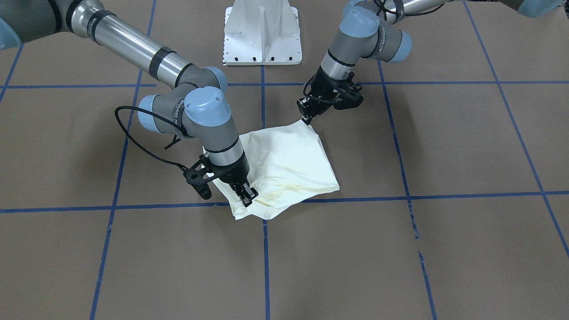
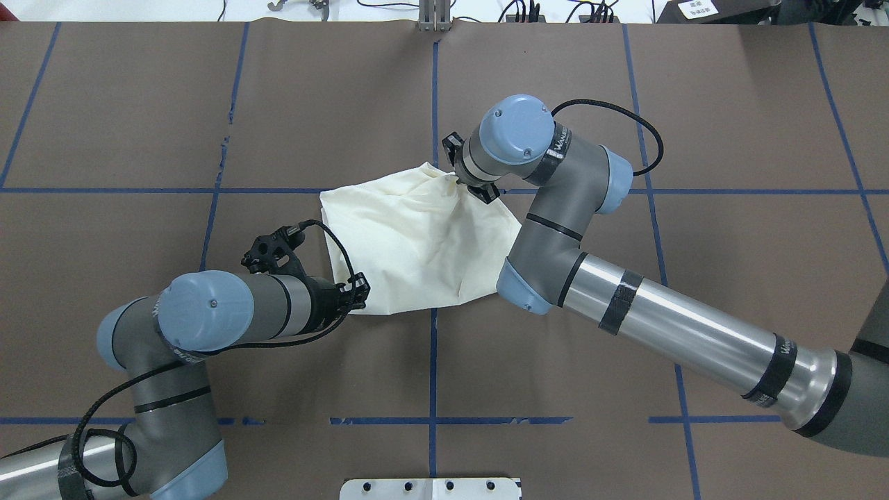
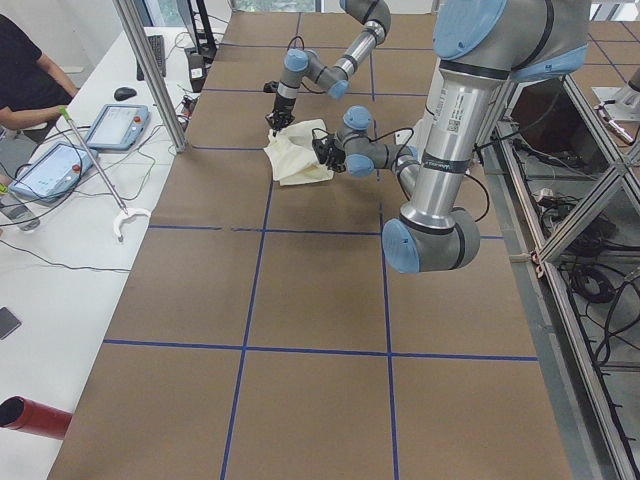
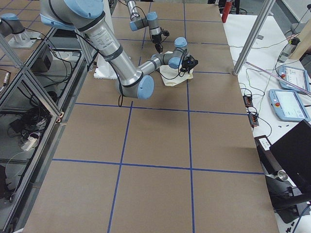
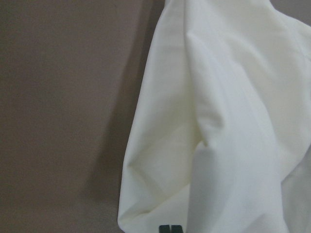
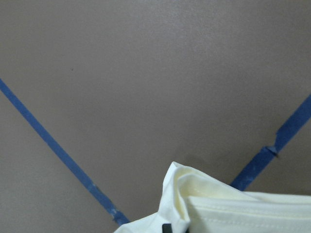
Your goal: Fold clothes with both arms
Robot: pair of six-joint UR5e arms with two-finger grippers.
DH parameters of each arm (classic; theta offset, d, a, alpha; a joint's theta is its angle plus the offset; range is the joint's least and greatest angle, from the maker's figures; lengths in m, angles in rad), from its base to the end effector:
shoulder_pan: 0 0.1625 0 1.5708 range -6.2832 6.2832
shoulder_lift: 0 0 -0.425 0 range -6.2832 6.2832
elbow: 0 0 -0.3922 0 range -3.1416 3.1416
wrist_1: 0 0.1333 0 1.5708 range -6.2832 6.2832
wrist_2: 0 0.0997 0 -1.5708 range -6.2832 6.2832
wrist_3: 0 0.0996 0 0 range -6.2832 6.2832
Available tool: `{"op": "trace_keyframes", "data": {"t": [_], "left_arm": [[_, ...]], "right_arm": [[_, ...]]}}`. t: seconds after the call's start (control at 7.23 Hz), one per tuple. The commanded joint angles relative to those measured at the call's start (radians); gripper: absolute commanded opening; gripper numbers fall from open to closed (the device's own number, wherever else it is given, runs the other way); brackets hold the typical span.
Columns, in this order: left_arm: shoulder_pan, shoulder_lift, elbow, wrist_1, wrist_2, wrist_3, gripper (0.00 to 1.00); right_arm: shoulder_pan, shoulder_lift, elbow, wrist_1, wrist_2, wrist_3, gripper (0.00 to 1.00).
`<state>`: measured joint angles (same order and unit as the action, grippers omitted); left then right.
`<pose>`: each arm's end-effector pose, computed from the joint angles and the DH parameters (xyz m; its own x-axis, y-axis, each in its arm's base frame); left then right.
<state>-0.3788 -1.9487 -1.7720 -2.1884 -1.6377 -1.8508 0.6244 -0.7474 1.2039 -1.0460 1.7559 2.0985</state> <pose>0.5236 -0.3447 0.2864 0.2403 -0.3924 -0.8878 0.3929 0.8757 -0.2807 -0.5823 -0.5613 0.2501 0.1628 0.7274 0.6666 -0.6163 0.6026 -0.5070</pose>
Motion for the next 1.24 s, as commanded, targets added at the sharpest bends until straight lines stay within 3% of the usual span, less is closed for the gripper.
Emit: {"op": "trace_keyframes", "data": {"t": [0.0, 0.28, 0.55, 0.69, 0.83, 1.11], "left_arm": [[0.056, 0.007, -0.003, -0.066, 0.001, -0.048, 0.00], [0.104, 0.039, -0.023, -0.068, 0.012, -0.068, 0.00], [0.106, 0.072, -0.157, -0.057, 0.022, -0.070, 0.00], [0.033, 0.073, -0.161, -0.050, 0.041, -0.062, 0.00], [-0.020, 0.073, -0.105, -0.035, 0.048, -0.050, 0.14], [-0.029, 0.019, 0.001, -0.034, 0.080, -0.035, 0.26]], "right_arm": [[0.000, -0.016, -0.003, 0.038, -0.001, 0.000, 0.00], [0.001, -0.023, -0.004, 0.058, -0.001, 0.005, 0.00], [0.001, -0.021, -0.001, 0.058, -0.003, 0.006, 0.00], [0.003, -0.023, -0.001, 0.058, -0.003, 0.006, 0.00], [0.005, -0.023, -0.001, 0.058, -0.003, 0.005, 0.00], [0.009, -0.020, 0.002, 0.058, -0.003, 0.009, 0.00]]}}
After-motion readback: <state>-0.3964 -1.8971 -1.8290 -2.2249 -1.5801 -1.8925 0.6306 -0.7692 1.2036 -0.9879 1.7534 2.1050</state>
